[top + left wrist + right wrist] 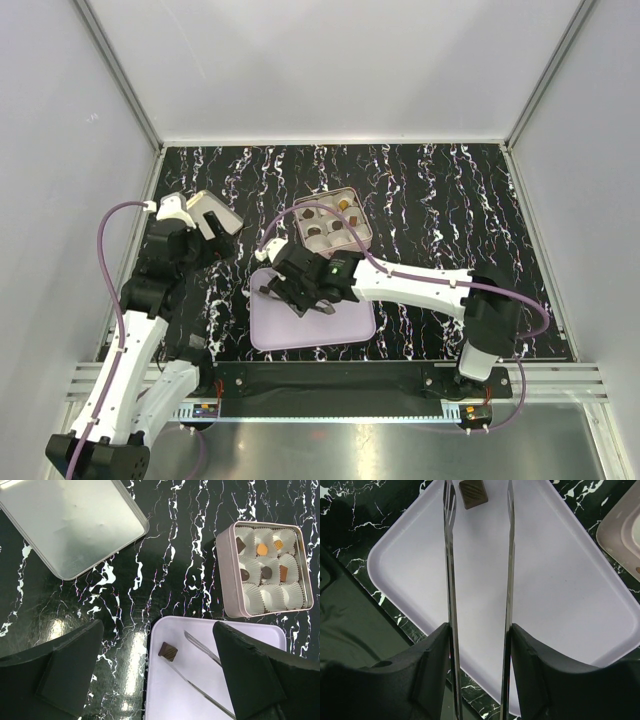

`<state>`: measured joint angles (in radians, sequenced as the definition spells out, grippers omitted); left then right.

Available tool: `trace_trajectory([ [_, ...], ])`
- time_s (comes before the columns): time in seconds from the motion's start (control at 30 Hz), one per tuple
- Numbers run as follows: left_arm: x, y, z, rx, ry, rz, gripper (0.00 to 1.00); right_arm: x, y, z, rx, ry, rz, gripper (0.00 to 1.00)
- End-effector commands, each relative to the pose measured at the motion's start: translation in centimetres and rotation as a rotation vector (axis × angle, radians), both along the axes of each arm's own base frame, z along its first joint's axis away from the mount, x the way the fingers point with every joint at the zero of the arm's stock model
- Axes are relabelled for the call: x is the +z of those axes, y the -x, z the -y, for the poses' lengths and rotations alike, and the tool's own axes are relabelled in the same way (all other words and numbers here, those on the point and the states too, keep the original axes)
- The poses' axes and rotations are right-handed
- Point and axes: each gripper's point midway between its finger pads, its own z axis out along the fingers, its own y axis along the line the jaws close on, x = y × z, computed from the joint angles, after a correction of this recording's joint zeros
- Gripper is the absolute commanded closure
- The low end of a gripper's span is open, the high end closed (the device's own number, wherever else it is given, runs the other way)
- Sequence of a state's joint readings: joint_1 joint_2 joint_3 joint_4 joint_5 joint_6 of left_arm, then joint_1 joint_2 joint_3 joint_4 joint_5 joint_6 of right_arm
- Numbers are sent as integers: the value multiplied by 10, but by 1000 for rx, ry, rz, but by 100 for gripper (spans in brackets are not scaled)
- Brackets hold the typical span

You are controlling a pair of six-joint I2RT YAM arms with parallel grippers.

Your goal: Pack the chocolate

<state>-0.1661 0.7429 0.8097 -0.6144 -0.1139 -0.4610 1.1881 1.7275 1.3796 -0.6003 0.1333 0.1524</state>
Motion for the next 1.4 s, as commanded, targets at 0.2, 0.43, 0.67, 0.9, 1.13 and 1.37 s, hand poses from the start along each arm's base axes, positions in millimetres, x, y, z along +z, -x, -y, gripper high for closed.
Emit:
trace_trajectory([
  [0.2, 20, -8, -3, 15, 8, 64, 1, -10, 3, -13, 57, -17, 13, 47],
  [0.43, 20, -8, -2, 10, 11, 68, 1, -10, 5, -8, 56, -12, 14, 54],
  [0.67, 19, -8, -3, 8, 8, 66, 1, 16, 7, -1, 40, -53, 29, 60],
  [0.9, 23, -8, 2, -15, 23, 89, 1, 61, -1, 26, -56, -83, 94, 61],
  [1.13, 21, -9, 5, -31, 31, 83, 1, 83, -55, 79, -286, -32, 140, 62],
  [1.37, 21, -8, 7, -39, 33, 85, 1, 82, -95, 107, -374, -39, 130, 63],
])
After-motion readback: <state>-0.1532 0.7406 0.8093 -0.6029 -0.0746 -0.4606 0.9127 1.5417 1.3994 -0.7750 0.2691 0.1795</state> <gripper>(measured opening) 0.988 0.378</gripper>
